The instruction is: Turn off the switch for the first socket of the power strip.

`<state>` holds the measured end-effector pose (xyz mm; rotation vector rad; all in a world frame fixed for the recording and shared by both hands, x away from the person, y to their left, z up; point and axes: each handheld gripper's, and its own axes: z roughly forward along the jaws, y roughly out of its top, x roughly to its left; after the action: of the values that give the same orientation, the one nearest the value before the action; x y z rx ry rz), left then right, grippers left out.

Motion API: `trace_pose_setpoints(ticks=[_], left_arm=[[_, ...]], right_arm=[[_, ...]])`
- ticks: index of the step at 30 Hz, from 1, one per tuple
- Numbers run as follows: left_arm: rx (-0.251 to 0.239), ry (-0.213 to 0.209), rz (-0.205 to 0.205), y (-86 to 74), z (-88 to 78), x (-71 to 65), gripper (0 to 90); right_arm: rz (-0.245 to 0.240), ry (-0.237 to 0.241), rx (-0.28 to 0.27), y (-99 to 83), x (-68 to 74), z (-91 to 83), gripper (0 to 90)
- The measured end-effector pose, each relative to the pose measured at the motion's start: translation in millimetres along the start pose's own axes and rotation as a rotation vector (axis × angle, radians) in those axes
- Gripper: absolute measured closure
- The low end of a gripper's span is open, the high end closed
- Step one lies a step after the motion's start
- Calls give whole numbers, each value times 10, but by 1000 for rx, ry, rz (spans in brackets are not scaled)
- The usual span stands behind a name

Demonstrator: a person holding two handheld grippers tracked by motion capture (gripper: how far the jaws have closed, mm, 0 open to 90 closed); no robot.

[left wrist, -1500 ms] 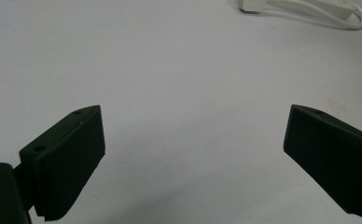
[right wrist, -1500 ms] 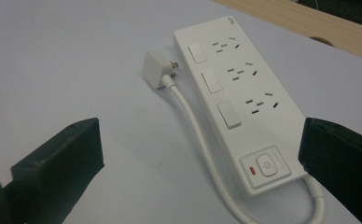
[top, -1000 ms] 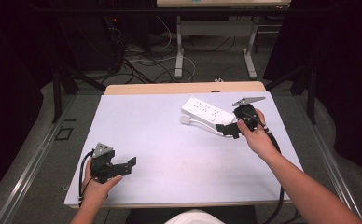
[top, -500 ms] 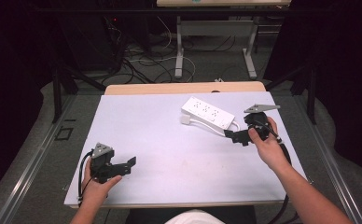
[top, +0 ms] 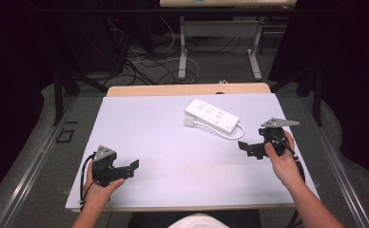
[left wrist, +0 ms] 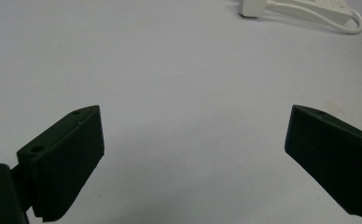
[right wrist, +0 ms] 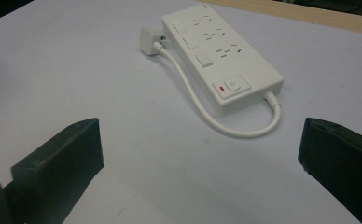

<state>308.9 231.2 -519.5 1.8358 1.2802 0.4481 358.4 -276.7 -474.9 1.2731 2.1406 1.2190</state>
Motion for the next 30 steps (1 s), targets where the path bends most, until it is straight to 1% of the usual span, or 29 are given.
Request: trace_pose_setpoints(ticks=[1, 3, 6, 9, 10, 12, 14, 16, 21, 22, 25, 26, 27, 30], left_arm=[[0, 0, 3, 0, -1, 2, 37], [-1, 0, 2, -1, 3, -1, 32], [-3, 2, 5, -1, 4, -4, 23], [-4, 4, 5, -2, 7, -4, 16], [-4, 3, 5, -2, 10, -4, 12], [-7, 4, 7, -2, 15, -5, 9], [-6, 4, 5, -3, 16, -8, 3], [-3, 4, 6, -3, 17, -8, 3], [-2, 5, 5, -5, 21, -8, 3], [-1, 5, 5, -5, 21, -7, 3], [-3, 5, 5, -6, 28, -5, 3], [-1, 4, 6, -6, 27, -2, 3], [4, 3, 6, -6, 25, 1, 3], [5, 4, 5, -6, 25, 6, 3]], right_arm=[[7, -8, -9, -30, -9, 0, 0], [12, -2, -11, -79, -29, -1, 0], [22, -14, -12, -166, -70, 1, 0], [42, -26, -20, -253, -109, 3, 0], [52, -21, -16, -280, -123, 3, 0], [58, -27, -15, -328, -143, 14, 0], [64, -43, -16, -378, -160, 24, 0], [64, -41, -13, -411, -178, 26, 0], [58, -77, -16, -470, -218, 48, 0], [62, -76, -19, -483, -228, 55, 0], [66, -77, -21, -521, -266, 71, 0], [61, -83, -16, -531, -287, 75, 0], [69, -96, -26, -544, -300, 89, 0], [72, -107, -22, -576, -357, 90, 0]])
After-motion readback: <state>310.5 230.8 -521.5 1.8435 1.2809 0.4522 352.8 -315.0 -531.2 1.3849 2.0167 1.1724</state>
